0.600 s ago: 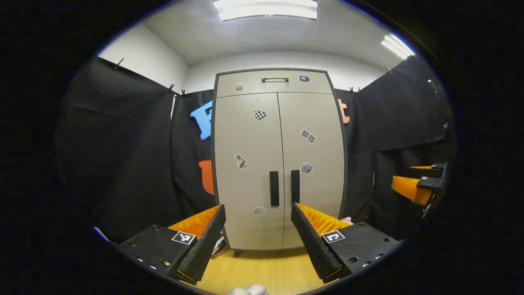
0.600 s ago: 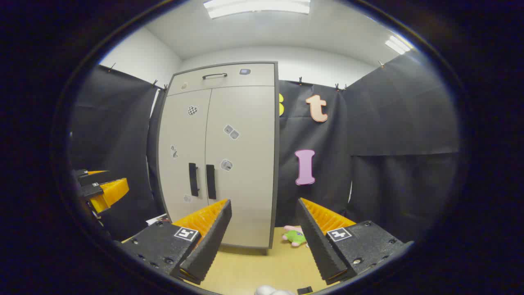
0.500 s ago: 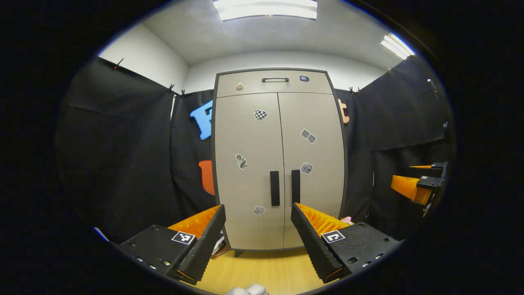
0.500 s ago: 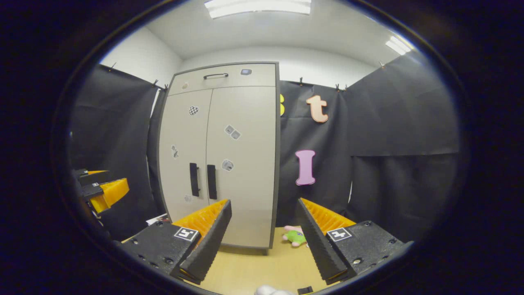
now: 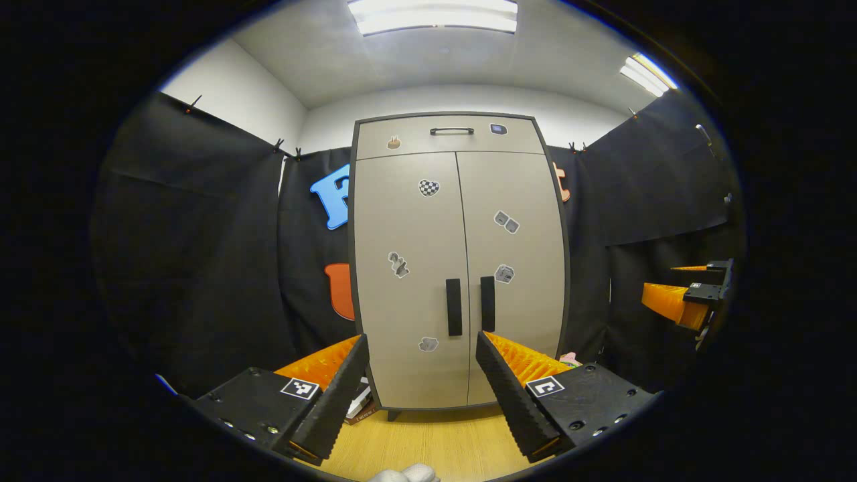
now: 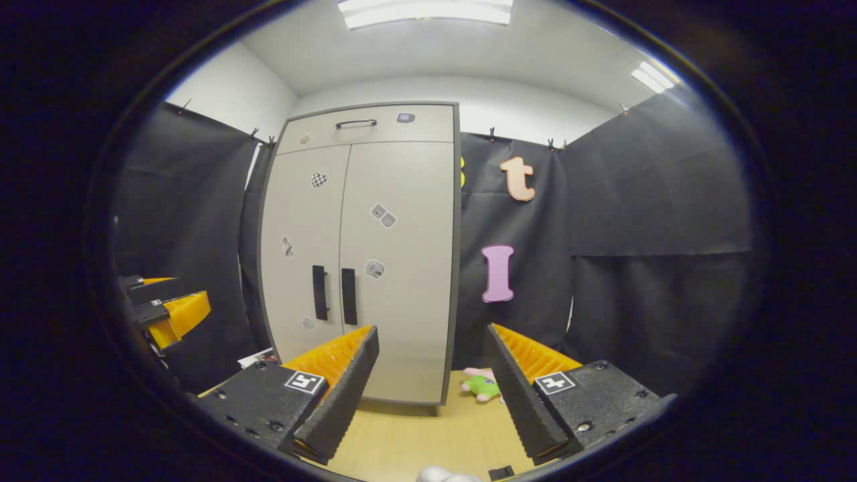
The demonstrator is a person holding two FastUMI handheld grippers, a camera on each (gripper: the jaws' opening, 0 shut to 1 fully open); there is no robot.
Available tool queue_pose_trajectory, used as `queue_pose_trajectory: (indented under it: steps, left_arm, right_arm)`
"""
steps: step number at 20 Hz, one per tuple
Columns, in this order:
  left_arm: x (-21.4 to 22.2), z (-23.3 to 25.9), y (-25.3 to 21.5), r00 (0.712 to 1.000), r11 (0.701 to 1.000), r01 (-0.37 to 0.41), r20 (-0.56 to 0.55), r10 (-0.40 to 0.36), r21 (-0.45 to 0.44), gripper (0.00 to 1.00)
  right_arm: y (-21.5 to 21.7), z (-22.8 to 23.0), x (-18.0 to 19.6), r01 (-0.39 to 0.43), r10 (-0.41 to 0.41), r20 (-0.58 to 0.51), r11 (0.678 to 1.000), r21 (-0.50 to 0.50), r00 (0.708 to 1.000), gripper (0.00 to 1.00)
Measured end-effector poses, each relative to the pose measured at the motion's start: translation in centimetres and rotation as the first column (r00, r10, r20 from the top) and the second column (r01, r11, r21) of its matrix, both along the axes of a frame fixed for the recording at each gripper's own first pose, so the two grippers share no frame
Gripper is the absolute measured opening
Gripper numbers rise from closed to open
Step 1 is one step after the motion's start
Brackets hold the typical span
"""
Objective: Open the right door of the double-door shoe cabinet with the right hand, and open the left door with the left hand.
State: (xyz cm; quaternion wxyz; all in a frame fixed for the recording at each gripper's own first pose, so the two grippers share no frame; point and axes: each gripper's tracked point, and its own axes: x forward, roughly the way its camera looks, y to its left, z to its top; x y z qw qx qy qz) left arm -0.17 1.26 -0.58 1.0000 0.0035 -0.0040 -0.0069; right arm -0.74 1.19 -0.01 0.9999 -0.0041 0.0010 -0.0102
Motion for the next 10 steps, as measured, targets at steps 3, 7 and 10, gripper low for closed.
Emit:
queue_pose_trajectory:
  steps: [3,7,10]
  left_arm:
    - [-0.1,-0.4,0.2,1.000,1.000,0.007,-0.007,-0.007,-0.007,0.96]
    - [-0.3,-0.4,0.7,1.000,1.000,0.005,-0.010,-0.005,-0.004,0.96]
    - [-0.6,-0.5,0.9,1.000,1.000,0.006,-0.011,-0.006,-0.003,0.96]
  right_arm:
    - [0.4,-0.2,0.1,0.000,0.000,-0.007,1.000,0.001,1.000,0.99]
    - [1.1,-0.4,0.3,0.003,-0.003,-0.013,1.000,-0.001,1.000,0.99]
    - [1.7,-0.5,0.8,0.004,-0.004,-0.008,1.000,-0.009,1.000,0.99]
